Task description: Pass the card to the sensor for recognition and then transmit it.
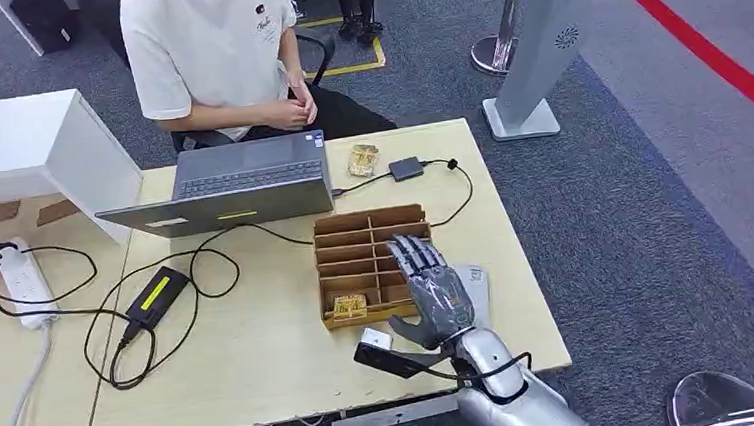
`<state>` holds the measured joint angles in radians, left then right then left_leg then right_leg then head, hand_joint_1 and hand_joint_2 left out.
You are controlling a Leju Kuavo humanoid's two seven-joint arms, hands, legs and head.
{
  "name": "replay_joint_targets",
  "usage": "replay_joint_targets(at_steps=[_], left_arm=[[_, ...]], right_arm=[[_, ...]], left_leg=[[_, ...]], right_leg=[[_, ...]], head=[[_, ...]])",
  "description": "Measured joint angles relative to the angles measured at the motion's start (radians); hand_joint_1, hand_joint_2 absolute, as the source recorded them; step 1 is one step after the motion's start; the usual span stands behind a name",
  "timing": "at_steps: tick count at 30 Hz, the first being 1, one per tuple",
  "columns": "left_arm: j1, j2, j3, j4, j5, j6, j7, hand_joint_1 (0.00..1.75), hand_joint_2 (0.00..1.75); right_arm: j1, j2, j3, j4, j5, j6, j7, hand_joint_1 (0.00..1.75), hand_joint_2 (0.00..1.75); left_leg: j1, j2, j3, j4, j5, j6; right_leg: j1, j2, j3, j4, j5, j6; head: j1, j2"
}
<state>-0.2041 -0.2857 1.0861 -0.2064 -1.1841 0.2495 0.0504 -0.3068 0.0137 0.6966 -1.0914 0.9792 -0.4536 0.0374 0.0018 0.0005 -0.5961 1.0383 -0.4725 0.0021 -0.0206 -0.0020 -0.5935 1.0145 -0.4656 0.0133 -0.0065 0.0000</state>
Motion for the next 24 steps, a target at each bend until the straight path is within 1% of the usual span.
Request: replay_joint_targets(at_steps=[15, 17, 20, 24], left_arm=[[-0.002, 0.000, -0.006, 0.000, -0.007, 0.001, 0.000, 0.00, 1.75], [-0.003, 0.000, -0.007, 0.000, -0.008, 0.001, 0.004, 0.00, 1.75], [-0.003, 0.000, -0.008, 0.000, -0.010, 0.000, 0.010, 0.00, 1.75], [-0.006, 0.000, -0.011, 0.000, -0.010, 0.000, 0.011, 0.00, 1.75]], right_arm=[[-0.012, -0.001, 0.002, 0.042, -0.001, -0.003, 0.005, 0.00, 1.75], [-0.007, 0.001, 0.001, 0.045, 0.012, -0.012, 0.028, 0.00, 1.75], [0.032, 0.012, -0.001, 0.046, 0.063, -0.039, 0.058, 0.00, 1.75], [0.066, 0.025, -0.003, 0.046, 0.078, -0.043, 0.071, 0.00, 1.75]], left_leg=[[0.000, 0.000, 0.000, 0.000, 0.000, 0.000], [0.000, 0.000, 0.000, 0.000, 0.000, 0.000], [0.000, -0.001, 0.000, 0.000, 0.000, 0.000], [0.000, 0.000, 0.000, 0.000, 0.000, 0.000]], right_leg=[[0.000, 0.000, 0.000, 0.000, 0.000, 0.000], [0.000, 0.000, 0.000, 0.000, 0.000, 0.000], [0.000, 0.000, 0.000, 0.000, 0.000, 0.000], [0.000, 0.000, 0.000, 0.000, 0.000, 0.000]], head=[[0.000, 0.000], [0.000, 0.000], [0.000, 0.000], [0.000, 0.000]])
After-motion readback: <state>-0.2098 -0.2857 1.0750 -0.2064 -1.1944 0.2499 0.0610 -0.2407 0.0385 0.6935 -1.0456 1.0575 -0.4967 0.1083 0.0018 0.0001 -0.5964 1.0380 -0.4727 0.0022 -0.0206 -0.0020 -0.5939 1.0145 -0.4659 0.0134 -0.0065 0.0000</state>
